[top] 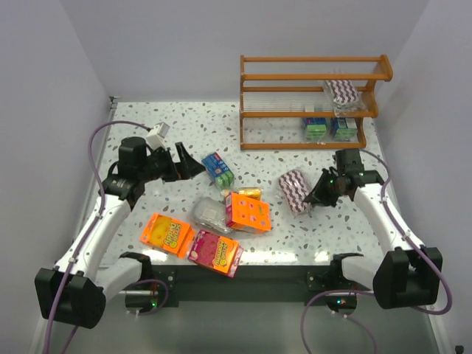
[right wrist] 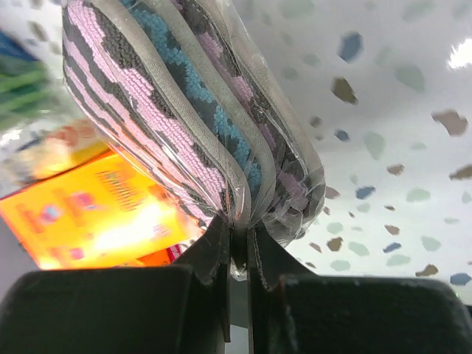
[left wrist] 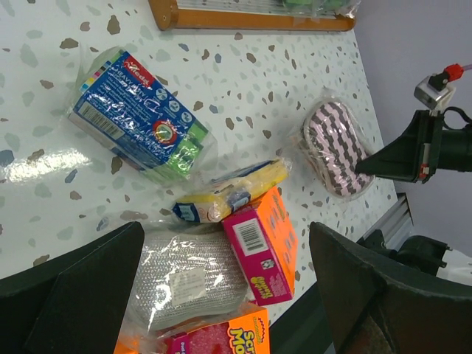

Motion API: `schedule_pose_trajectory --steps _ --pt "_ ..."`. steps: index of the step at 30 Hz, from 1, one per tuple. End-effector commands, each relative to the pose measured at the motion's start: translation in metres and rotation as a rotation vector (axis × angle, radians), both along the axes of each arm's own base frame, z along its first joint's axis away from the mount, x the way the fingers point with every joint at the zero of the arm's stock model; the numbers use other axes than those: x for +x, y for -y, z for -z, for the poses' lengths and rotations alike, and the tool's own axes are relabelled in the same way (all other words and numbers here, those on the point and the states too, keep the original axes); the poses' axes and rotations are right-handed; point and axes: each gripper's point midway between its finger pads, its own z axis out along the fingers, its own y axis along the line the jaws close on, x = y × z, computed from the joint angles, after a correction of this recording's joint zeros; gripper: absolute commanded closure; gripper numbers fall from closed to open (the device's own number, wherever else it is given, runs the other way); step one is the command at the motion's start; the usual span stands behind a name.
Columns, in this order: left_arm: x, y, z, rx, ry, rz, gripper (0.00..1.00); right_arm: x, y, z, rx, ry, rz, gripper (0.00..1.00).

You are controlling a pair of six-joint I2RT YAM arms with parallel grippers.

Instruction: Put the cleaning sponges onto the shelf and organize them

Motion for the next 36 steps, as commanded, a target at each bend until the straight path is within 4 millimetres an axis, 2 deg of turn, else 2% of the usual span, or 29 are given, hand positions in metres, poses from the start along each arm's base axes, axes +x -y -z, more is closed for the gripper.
schedule_pose_trajectory --steps 1,2,5,8,10,15,16,17,18,19,26,28,29,31,32,34,36 --pt "0.005 0.0 -0.029 -0.006 0.078 -0.001 0.0 0.032 -0.017 -0.047 0.084 0.15 -0.125 1.0" --pt "0.007 0.0 -0.031 -0.006 0.083 -0.001 0.0 0.044 -0.021 -0.065 0.119 0.202 -0.127 1.0" --pt "0.009 0.001 -0.034 -0.004 0.085 0.0 0.0 0.067 -0.03 -0.103 0.217 0.297 -0.099 1.0" --pt "0.01 0.001 -0.033 -0.003 0.088 0.0 0.0 0.093 -0.026 -0.126 0.259 0.358 -0.008 1.0" --pt "0.011 0.002 -0.033 -0.005 0.088 0.002 0.0 0.112 -0.026 -0.127 0.286 0.35 0.03 1.0" --pt "0.012 0.001 -0.034 0.005 0.098 0.003 0.0 0.158 -0.025 -0.147 0.339 0.393 0.115 1.0" --pt "0.013 0.001 -0.034 0.007 0.095 0.004 0.0 0.169 -0.025 -0.141 0.336 0.377 0.134 1.0" --pt "0.013 0.0 -0.034 0.011 0.097 0.003 0.0 0.179 -0.024 -0.149 0.35 0.394 0.158 1.0" --pt "0.013 0.0 -0.034 0.013 0.096 0.004 0.0 0.187 -0.023 -0.149 0.363 0.397 0.174 1.0" --pt "0.013 0.0 -0.033 0.015 0.096 0.004 0.0 0.199 -0.014 -0.152 0.371 0.419 0.205 1.0" --pt "0.014 -0.001 -0.032 0.025 0.094 0.007 0.0 0.263 -0.007 -0.167 0.418 0.449 0.246 1.0" --pt "0.014 -0.001 -0.031 0.029 0.094 0.005 0.0 0.274 -0.003 -0.165 0.42 0.436 0.248 1.0" --pt "0.014 -0.001 -0.031 0.029 0.094 0.007 0.0 0.282 -0.002 -0.178 0.42 0.464 0.239 1.0" --pt "0.015 -0.002 -0.03 0.035 0.093 0.003 0.0 0.292 0.004 -0.16 0.401 0.404 0.25 1.0" --pt "0.015 -0.001 -0.029 0.036 0.092 0.005 0.0 0.298 0.006 -0.168 0.399 0.424 0.241 1.0" --pt "0.015 -0.002 -0.028 0.037 0.089 0.002 0.0 0.308 0.014 -0.16 0.399 0.411 0.256 1.0" --pt "0.015 -0.002 -0.027 0.037 0.087 0.001 0.0 0.314 0.019 -0.166 0.398 0.427 0.263 1.0"
